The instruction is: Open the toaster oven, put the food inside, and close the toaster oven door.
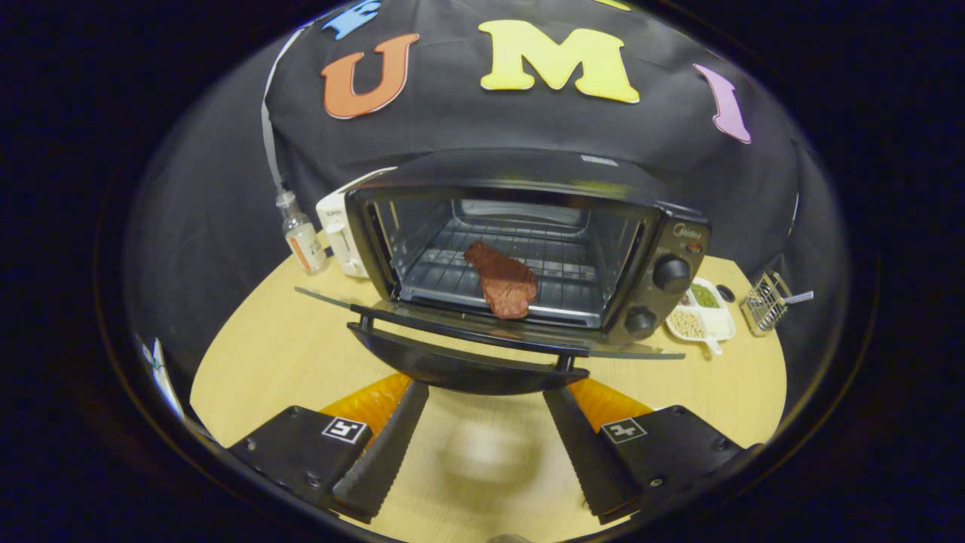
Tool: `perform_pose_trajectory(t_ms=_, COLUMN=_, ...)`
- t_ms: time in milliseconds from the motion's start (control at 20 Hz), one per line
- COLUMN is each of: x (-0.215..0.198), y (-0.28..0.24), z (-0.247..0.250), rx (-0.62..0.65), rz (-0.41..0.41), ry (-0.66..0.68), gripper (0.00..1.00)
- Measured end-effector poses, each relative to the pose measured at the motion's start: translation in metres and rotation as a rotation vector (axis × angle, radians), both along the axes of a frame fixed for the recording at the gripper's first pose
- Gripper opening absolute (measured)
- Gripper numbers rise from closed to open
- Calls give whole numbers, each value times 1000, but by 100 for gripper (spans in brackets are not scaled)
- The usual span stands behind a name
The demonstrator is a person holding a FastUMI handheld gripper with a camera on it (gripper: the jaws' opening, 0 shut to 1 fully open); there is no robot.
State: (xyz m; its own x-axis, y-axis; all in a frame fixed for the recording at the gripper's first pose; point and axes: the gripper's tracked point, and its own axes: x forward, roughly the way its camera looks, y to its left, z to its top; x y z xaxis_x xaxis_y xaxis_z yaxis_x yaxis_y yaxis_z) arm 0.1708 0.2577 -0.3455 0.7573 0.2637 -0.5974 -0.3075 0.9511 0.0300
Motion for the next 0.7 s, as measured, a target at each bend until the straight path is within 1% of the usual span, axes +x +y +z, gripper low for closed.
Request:
perform_pose_trajectory(t_ms=200, x=16, y=-9, z=20, rx=27, rz=-32, ry=-51, gripper=98)
perform_pose_trajectory(t_ms=250, x=25, y=-8, z=30, rx=33, rz=-39, ry=-52, gripper=98)
perform_pose_trajectory(t_ms=500, x=18, y=-22, z=24, rx=49, rz=-62, ry=-26, gripper=98)
perform_pose_trajectory(t_ms=700, x=7, y=-38, z=21, rx=36, rz=-83, ry=-30, gripper=98)
